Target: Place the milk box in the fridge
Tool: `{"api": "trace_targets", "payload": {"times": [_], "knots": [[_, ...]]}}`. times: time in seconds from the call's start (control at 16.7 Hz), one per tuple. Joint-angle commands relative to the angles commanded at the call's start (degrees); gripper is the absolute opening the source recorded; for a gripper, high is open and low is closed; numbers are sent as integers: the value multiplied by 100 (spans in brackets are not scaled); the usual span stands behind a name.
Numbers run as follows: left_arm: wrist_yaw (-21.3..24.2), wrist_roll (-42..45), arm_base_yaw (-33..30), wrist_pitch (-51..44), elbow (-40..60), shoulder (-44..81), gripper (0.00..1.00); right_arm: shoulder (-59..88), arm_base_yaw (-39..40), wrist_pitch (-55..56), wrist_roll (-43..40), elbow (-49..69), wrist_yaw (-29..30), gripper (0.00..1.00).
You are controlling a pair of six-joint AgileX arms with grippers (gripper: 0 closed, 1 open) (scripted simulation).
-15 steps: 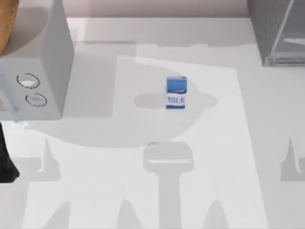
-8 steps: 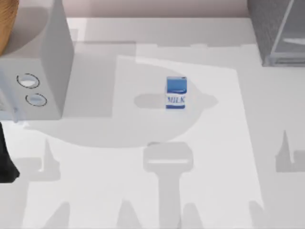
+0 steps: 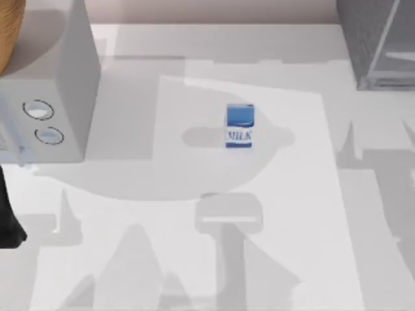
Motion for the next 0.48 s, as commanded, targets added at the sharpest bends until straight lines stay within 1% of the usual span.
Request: {"api": "trace_targets", "payload": {"times": [0.48], "knots": [[0,0,0,0,0,0,100,5274,1581,2919,20,2051,1727,100]]}}
